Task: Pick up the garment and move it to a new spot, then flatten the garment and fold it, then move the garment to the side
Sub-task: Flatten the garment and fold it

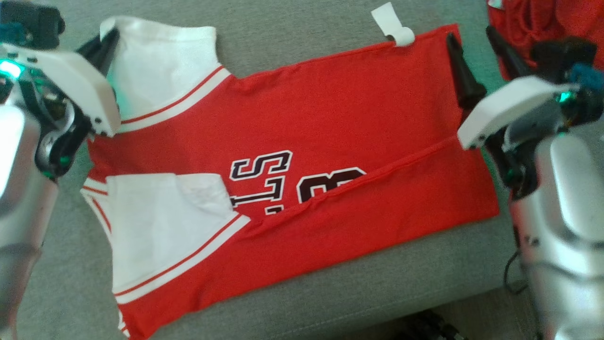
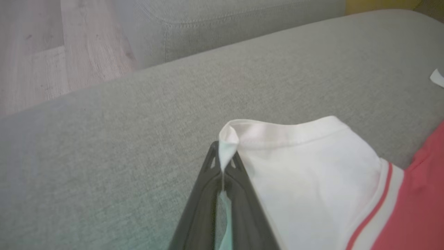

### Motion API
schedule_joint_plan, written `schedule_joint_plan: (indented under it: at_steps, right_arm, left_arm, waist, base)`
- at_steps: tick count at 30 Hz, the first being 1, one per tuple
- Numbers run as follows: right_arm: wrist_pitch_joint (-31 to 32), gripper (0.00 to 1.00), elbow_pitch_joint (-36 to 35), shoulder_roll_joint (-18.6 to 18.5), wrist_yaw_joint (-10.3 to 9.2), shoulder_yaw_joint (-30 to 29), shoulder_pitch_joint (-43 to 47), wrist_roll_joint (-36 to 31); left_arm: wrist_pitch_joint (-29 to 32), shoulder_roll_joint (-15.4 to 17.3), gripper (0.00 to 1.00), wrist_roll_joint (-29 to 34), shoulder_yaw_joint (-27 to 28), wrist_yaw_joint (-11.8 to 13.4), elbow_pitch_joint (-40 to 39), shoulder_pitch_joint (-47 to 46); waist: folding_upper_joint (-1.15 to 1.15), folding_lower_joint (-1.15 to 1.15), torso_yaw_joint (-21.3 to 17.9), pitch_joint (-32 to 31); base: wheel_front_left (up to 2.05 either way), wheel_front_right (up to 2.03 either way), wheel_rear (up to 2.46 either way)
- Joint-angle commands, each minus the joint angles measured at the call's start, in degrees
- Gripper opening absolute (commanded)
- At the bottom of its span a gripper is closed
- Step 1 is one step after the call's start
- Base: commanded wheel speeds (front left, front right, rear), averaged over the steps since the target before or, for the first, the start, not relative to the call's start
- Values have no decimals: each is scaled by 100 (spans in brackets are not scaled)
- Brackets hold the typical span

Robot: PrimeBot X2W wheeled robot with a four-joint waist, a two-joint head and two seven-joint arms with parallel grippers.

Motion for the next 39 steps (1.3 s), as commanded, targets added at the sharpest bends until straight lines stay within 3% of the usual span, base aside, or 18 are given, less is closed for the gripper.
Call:
schedule_joint_plan:
  at_steps: [1, 12, 14, 16, 20, 22, 32, 39]
  right_arm:
    - [115, 100, 56, -133, 37, 124, -332, -82]
    - [919, 100, 1807, -826, 37, 670, -1350, -361]
    - [1001, 83, 1972, -885, 37, 743, -1410, -275]
    - [1046, 52, 2094, -931, 37, 790, -1455, -215]
    - [898, 27, 2215, -958, 37, 806, -1503, -154]
    - [811, 0, 2281, -945, 37, 820, -1516, -151]
    - [-253, 0, 2375, -933, 37, 738, -1128, 44]
    - [-703, 0, 1959, -1158, 37, 823, -155, 448]
  left_arm:
    - [-154, 184, 0, 78, 189, -22, -245, -400]
    - [-546, 18, 0, 6, -299, -37, -690, -484]
    - [-592, -15, 0, -25, -388, -38, -744, -481]
    - [-630, -26, 0, -62, -457, -38, -779, -479]
    - [-716, -24, 0, -123, -555, -38, -789, -483]
    - [-750, -9, 0, -145, -585, -39, -758, -475]
    - [-1075, 244, 0, -306, -619, -26, -1191, 127]
    - [-1276, 540, 0, -487, -573, 428, -2429, 1429]
  waist:
    - [0, 0, 104, -12]
    - [0, 0, 661, -100]
    - [0, 0, 709, -122]
    - [0, 0, 734, -139]
    - [0, 0, 762, -186]
    - [0, 0, 760, -228]
    - [0, 0, 842, -702]
    - [0, 0, 1008, -1230]
  base:
    - [0, 0, 0]
    - [0, 0, 0]
    - [0, 0, 0]
    - [0, 0, 0]
    - [0, 0, 0]
    - [0, 0, 0]
    - [0, 0, 0]
    - [0, 0, 0]
